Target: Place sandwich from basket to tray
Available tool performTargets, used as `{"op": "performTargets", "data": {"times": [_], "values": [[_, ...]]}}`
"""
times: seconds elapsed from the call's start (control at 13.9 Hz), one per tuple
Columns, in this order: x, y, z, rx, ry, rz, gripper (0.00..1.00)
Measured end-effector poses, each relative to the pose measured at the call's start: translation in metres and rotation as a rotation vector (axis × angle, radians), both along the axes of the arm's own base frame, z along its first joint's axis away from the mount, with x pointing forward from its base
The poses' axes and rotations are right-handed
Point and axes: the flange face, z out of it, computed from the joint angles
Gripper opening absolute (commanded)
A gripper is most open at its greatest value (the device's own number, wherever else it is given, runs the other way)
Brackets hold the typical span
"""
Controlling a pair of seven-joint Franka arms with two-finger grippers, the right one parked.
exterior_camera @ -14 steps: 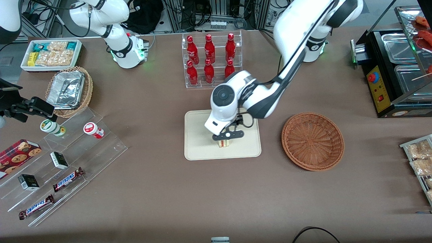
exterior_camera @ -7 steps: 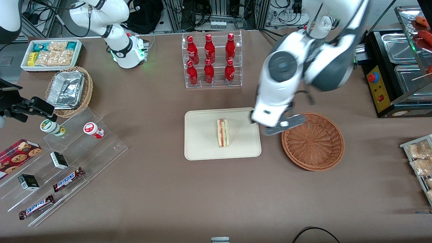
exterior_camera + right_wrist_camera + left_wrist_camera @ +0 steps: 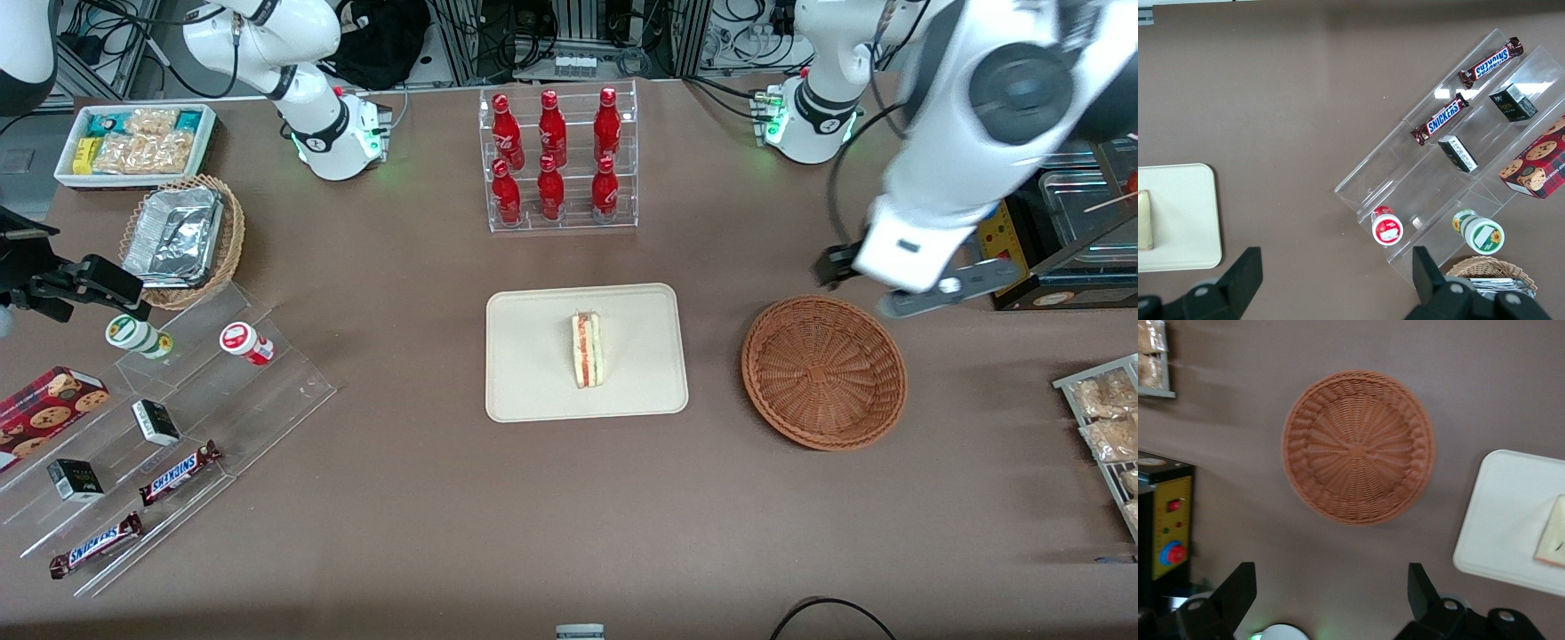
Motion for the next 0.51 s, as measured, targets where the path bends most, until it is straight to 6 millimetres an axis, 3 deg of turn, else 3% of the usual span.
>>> {"op": "performTargets", "data": {"times": [0.29, 0.36, 0.51], "values": [[-0.009, 0.082, 0.024, -0.062, 0.056, -0.099, 1.0], [-0.011, 0.094, 0.027, -0.081, 0.063, -0.12, 1.0], [-0.012, 0.1, 0.028, -0.102, 0.066, -0.149, 1.0]]}}
